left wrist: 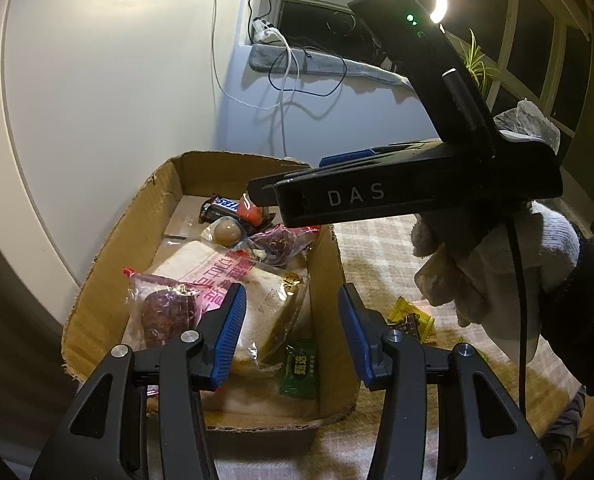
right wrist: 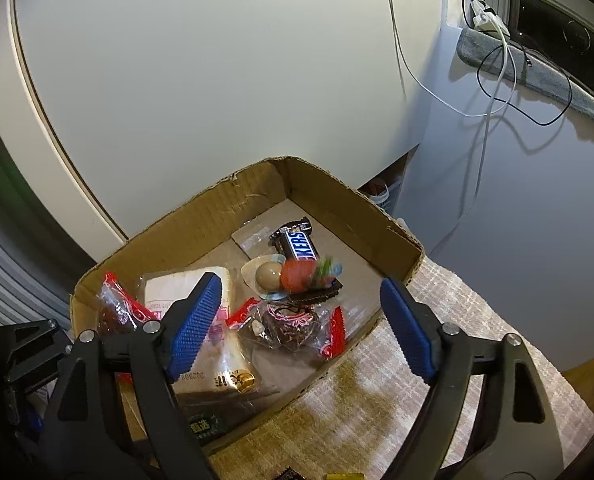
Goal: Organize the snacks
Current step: 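Open the left tool over the box while the right tool releases the chocolate ball there, then move the left tool to the black candy packet while the right tool approaches the pale green candy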
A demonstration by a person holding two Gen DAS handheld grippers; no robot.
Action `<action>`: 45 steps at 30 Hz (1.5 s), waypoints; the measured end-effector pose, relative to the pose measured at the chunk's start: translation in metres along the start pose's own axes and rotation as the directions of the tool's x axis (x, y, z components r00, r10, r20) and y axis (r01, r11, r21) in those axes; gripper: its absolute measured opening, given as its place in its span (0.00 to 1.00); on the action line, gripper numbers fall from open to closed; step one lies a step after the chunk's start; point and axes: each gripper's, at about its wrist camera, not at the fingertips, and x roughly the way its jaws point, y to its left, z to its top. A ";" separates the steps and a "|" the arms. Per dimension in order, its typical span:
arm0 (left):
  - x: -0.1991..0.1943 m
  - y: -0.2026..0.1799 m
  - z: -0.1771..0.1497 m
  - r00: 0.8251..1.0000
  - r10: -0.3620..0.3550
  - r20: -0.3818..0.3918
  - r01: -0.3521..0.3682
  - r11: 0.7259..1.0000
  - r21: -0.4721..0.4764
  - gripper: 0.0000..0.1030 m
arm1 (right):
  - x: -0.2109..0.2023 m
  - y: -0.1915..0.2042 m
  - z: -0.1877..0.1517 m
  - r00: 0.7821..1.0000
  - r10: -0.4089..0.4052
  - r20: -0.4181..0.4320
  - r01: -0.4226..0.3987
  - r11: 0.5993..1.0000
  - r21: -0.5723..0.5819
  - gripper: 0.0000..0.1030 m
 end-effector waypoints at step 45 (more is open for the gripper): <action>0.044 -0.103 -0.030 0.980 -0.121 -0.155 0.138 0.985 0.102 0.45 | -0.107 -0.039 -0.199 0.990 -0.075 -0.120 0.081 0.996 0.049 0.67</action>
